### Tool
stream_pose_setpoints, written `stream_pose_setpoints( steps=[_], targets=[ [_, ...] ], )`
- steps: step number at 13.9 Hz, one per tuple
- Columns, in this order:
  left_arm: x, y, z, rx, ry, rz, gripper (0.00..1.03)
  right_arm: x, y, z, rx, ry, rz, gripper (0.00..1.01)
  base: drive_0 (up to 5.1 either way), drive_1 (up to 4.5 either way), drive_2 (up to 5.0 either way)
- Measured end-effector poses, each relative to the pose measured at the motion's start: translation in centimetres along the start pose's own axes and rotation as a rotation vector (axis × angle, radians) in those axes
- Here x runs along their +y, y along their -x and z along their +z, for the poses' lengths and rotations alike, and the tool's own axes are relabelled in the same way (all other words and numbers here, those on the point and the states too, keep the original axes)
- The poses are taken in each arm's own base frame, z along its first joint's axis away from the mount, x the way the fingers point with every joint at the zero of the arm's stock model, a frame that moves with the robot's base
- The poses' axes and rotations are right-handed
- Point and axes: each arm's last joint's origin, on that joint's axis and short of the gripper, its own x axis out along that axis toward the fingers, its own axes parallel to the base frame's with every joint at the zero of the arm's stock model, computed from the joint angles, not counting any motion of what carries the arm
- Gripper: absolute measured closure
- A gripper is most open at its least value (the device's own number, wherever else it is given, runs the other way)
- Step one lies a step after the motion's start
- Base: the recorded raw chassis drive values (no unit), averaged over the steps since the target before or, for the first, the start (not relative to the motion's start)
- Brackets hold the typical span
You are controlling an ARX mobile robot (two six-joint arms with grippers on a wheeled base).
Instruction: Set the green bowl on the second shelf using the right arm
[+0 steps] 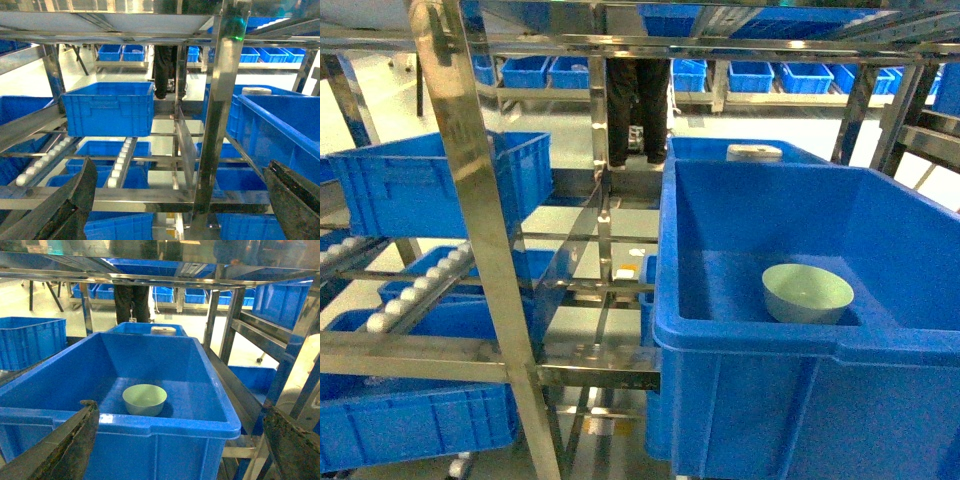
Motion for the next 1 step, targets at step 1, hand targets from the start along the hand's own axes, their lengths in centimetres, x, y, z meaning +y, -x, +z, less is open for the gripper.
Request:
stream_pose_setpoints(
  steps=[1],
  targets=[
    [0.0,0.0,0.0,0.0,0.0,0.0,0.05,0.0,0.0,0.0,0.0,0.0,0.0,0.03,0.0,0.0,0.0]
  ],
)
